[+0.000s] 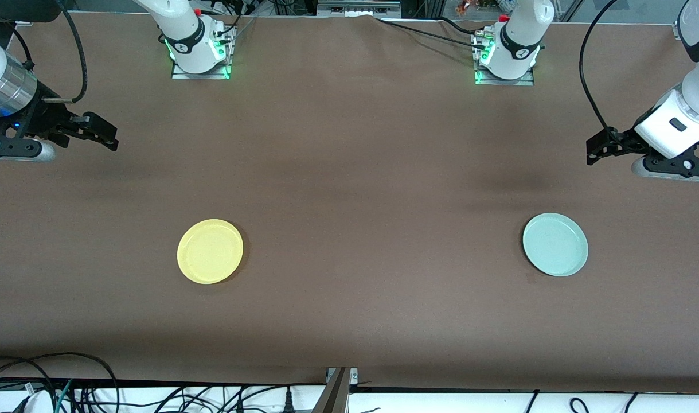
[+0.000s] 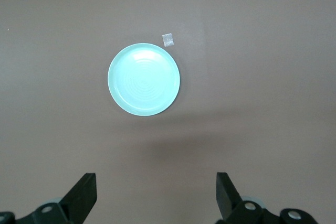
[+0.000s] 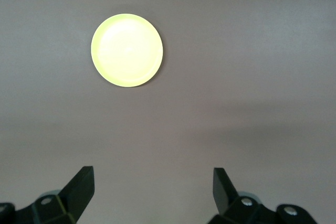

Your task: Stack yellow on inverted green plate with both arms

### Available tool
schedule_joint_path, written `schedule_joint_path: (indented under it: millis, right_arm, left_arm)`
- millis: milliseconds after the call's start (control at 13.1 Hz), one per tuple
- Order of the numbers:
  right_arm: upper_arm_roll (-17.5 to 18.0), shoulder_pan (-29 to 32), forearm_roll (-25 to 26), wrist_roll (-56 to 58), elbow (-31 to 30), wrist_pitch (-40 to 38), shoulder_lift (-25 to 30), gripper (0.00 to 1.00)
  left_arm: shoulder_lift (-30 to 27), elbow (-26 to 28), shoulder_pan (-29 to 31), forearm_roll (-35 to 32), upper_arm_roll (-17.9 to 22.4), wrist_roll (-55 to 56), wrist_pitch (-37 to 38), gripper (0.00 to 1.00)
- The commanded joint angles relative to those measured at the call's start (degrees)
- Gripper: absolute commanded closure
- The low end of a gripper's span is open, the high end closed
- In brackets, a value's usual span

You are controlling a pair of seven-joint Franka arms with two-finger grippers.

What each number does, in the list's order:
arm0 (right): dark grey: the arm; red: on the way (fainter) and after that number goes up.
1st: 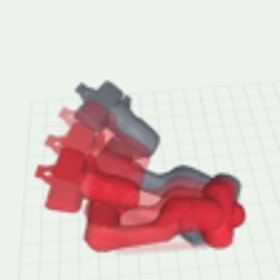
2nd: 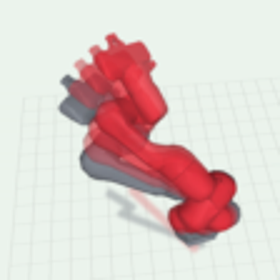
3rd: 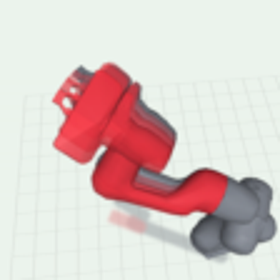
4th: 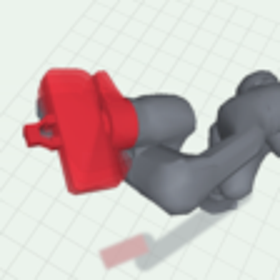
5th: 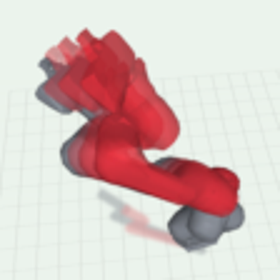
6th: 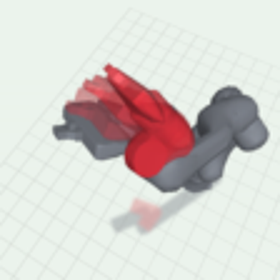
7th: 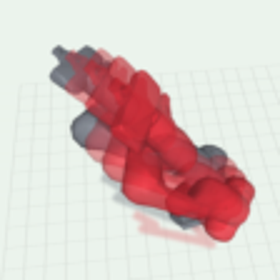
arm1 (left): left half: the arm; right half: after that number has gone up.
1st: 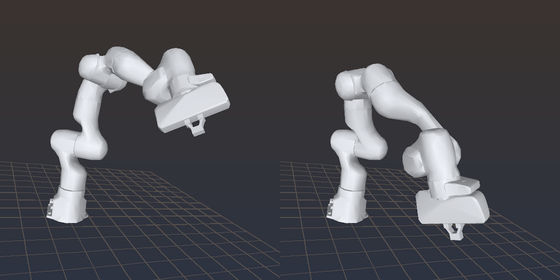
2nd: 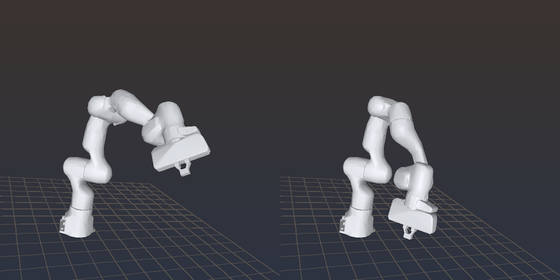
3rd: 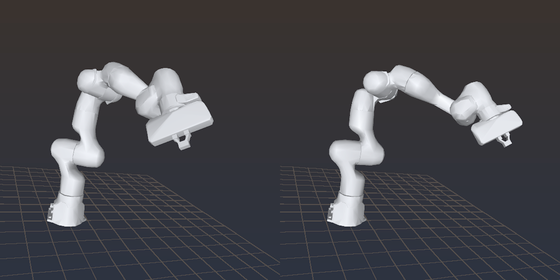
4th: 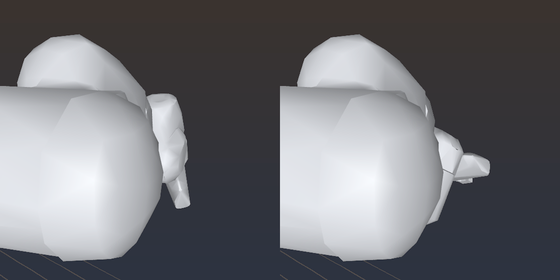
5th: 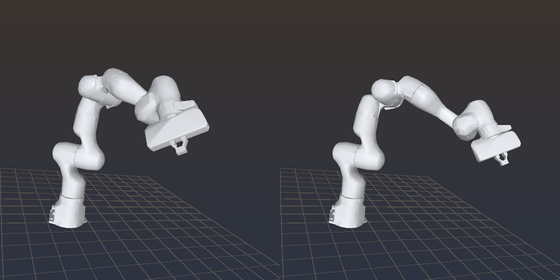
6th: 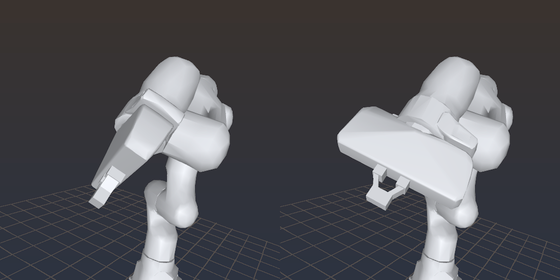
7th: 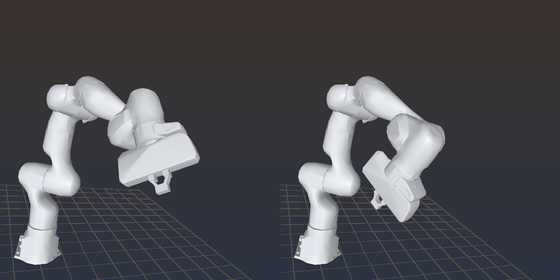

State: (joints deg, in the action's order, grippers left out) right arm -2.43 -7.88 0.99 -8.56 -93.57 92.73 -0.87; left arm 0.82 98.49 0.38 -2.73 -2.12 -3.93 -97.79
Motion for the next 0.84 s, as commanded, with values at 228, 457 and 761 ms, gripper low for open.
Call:
schedule_joint_path:
  millis: [228,457,761]
  right_arm:
    - [0.32,0.06,-0.02,0.13,-1.17,0.61,1.22,0.00]
    - [0.32,0.06,-0.02,0.13,-1.17,0.61,1.13,0.00]
    - [0.32,-0.12,-0.02,0.04,-1.17,0.96,1.04,0.00]
  left_arm:
    - [3.03,-3.04,0.66,1.06,0.63,-1.96,1.64,0.00]
    - [8.38,-6.10,2.95,1.15,0.63,-12.73,1.11,0.00]
    - [18.22,-12.09,6.99,1.32,0.54,-23.21,0.50,0.00]
